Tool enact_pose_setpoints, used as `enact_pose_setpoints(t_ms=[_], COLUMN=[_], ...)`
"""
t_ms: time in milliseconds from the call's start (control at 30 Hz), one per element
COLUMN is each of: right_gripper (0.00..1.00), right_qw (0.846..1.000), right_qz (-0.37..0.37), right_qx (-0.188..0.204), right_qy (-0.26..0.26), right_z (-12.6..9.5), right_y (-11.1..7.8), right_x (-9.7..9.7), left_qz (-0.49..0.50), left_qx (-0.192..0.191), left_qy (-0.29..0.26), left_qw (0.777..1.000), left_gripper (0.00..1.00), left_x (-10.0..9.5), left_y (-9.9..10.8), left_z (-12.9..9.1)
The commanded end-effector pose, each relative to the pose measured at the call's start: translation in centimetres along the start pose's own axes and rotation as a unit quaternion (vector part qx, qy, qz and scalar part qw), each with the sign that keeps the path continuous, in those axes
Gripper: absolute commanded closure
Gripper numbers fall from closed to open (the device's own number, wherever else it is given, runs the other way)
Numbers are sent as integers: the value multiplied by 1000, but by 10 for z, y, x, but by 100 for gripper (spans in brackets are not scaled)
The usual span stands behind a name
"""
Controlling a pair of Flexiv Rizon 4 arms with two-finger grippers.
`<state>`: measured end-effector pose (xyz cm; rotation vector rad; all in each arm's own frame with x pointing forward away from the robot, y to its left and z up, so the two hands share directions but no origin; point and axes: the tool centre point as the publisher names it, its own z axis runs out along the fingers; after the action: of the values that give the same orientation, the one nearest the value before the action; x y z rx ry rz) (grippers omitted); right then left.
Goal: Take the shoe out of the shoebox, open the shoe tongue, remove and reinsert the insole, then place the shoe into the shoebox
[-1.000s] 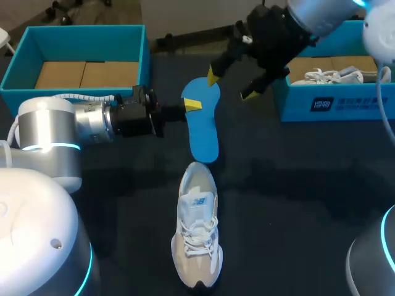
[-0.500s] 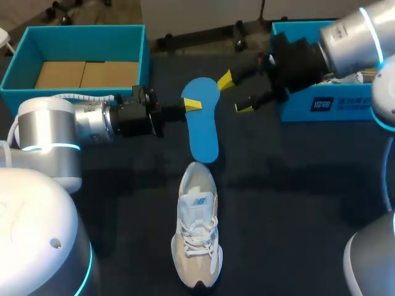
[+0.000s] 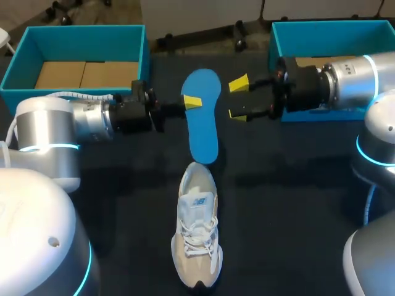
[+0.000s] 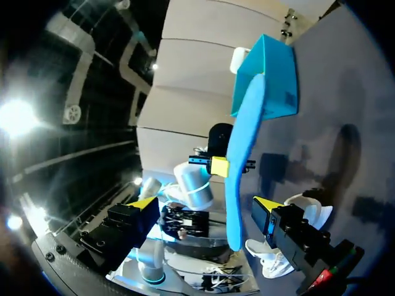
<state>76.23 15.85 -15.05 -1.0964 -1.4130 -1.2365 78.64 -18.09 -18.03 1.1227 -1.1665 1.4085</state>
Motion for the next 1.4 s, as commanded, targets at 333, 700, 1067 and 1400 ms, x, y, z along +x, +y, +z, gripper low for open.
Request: enact_pose_setpoints(t_ms=[333,700,1067,1400], right_gripper=[0,0,0,0], right_qw=[1000,1000,1000,1000], right_qz=[8,8,8,8], right_qx=[1,1,1,1], right_qy=[30,30,30,30], right_z=[0,0,0,0], right_y=[3,3,3,3], right_x=[-5,-5,-5,-5], left_qz=[296,687,702,712], left_qx=[-17,-76,-128,-127], left_qy=[30,54,16,13], left_qw=[954,721,701,691], left_gripper=[100,100,100,100], left_x=[27,57,60,59], left_y=[-12,-18,-31,-31], left_z=[-19,-24,-23,-24])
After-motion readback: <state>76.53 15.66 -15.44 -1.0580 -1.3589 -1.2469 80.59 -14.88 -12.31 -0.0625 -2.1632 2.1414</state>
